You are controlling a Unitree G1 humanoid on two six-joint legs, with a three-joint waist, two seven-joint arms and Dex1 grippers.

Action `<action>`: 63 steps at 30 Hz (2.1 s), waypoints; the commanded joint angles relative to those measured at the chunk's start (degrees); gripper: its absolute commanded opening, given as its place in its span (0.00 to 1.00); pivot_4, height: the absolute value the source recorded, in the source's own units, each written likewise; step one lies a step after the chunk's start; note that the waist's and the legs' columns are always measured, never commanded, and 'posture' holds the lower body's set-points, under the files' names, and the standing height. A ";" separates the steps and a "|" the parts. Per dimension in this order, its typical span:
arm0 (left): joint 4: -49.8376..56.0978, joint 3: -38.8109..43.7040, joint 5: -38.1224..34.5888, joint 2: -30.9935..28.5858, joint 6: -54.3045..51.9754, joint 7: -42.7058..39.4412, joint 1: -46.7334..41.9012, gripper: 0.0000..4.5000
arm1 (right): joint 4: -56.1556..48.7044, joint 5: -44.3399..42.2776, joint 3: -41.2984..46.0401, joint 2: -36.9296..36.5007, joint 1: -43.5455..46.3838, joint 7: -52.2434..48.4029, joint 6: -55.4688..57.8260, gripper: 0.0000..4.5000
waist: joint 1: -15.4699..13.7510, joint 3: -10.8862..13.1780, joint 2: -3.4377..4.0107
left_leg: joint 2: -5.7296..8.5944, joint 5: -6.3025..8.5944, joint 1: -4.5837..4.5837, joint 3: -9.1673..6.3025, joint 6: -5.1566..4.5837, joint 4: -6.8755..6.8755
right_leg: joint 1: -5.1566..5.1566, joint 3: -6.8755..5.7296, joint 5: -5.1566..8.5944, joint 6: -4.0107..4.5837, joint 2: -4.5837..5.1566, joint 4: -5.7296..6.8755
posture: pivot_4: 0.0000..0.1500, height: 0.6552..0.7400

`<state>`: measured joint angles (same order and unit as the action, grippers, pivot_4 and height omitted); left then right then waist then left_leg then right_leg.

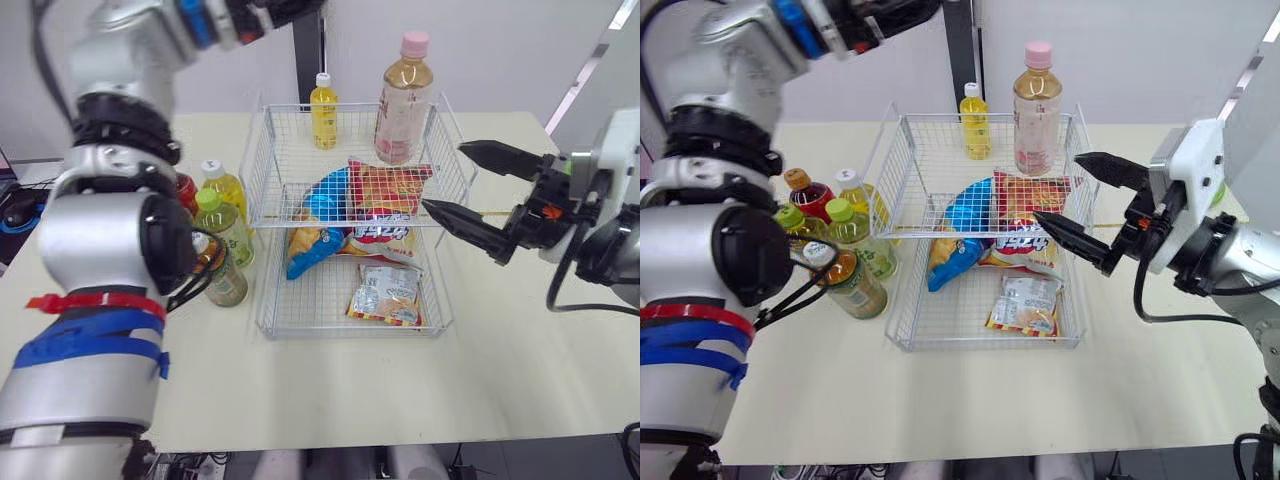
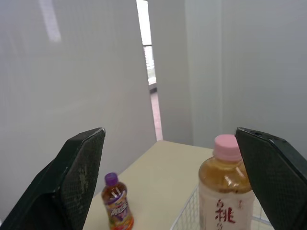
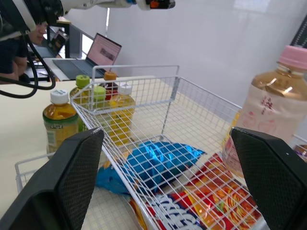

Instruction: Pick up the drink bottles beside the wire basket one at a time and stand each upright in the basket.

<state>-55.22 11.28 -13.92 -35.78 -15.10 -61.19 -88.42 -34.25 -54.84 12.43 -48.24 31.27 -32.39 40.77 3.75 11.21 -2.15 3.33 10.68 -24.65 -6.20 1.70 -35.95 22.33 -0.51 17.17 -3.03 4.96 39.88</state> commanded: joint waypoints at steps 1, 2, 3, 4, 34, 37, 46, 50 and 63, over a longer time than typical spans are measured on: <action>14.60 4.82 -2.92 -6.40 -6.23 4.65 7.14 1.00 | 3.89 1.17 -2.77 1.46 4.57 -5.57 -2.28 1.00 | -0.06 0.00 -0.01 | -0.04 0.00 0.00 -0.05 0.00 -0.03 | 0.00 -0.05 0.00 0.00 -0.03 0.00 | 1.00 1.00; 21.02 7.24 -3.78 -9.02 -8.69 6.40 12.27 1.00 | 5.77 1.70 -4.26 2.33 6.51 -7.47 -2.78 1.00 | 0.21 0.00 0.02 | -0.04 0.00 -0.01 -0.08 0.00 -0.03 | 0.00 -0.04 0.00 0.00 -0.03 0.00 | 1.00 1.00; 27.00 9.25 -4.69 -11.02 -11.04 8.04 16.93 1.00 | 7.35 2.26 -5.32 3.05 8.00 -9.14 -3.18 1.00 | 0.43 0.01 0.02 | -0.04 0.00 0.01 -0.03 0.00 -0.03 | 0.03 0.07 0.00 0.00 -0.03 0.02 | 1.00 1.00; 33.05 11.88 -5.60 -12.77 -13.59 9.63 22.02 1.00 | 8.96 2.88 -6.32 3.83 9.39 -10.78 -3.60 1.00 | 0.60 0.01 0.02 | -0.02 0.00 0.01 -0.09 0.01 -0.02 | 0.03 0.05 0.00 0.02 -0.02 0.04 | 1.00 1.00; 94.53 51.67 -34.50 3.51 -28.21 31.19 103.07 1.00 | 27.23 16.32 -14.38 16.56 20.77 -31.18 -11.43 1.00 | -3.53 -0.11 0.10 | -0.88 0.02 0.42 0.33 0.10 -0.02 | -0.37 0.07 -0.59 0.63 -0.56 -0.91 | 1.00 1.00; 90.61 44.55 -31.62 -0.54 -27.18 33.53 97.70 1.00 | 25.73 16.66 -13.75 15.60 19.74 -29.92 -11.16 1.00 | -3.18 -0.11 0.10 | -1.07 0.04 0.41 0.44 0.12 0.10 | -0.34 0.18 -0.64 0.70 -0.77 -0.90 | 1.00 1.00; 75.11 25.11 -20.58 -6.92 -20.86 35.21 81.43 1.00 | 20.34 15.82 -11.43 13.38 16.85 -25.97 -8.41 1.00 | -2.97 -0.08 0.18 | -1.23 0.04 0.42 0.52 0.13 0.20 | -0.24 0.25 -0.72 0.81 -0.99 -0.87 | 1.00 1.00; 67.59 19.41 -16.82 -7.27 -18.14 35.22 74.71 1.00 | 18.68 15.68 -10.78 12.31 15.95 -25.02 -7.47 1.00 | -2.91 -0.08 0.17 | -1.21 0.04 0.40 0.51 0.13 0.22 | -0.23 0.25 -0.73 0.79 -0.98 -0.86 | 1.00 1.00; 56.01 11.68 -11.76 -4.56 -11.06 32.87 66.00 1.00 | 16.04 15.06 -9.69 11.50 15.54 -22.48 -5.24 1.00 | -2.08 -0.08 0.17 | -1.20 0.04 0.38 0.49 0.13 0.22 | -0.21 0.24 -0.75 0.76 -0.95 -0.86 | 1.00 1.00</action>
<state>0.86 22.75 -26.21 -40.09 -27.94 -27.87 -21.14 -16.22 -39.13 0.87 -35.96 46.07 -55.46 35.66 1.67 11.13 -1.98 2.14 10.72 -24.27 -5.70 1.83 -35.72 22.12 -0.26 16.42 -2.26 4.02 39.02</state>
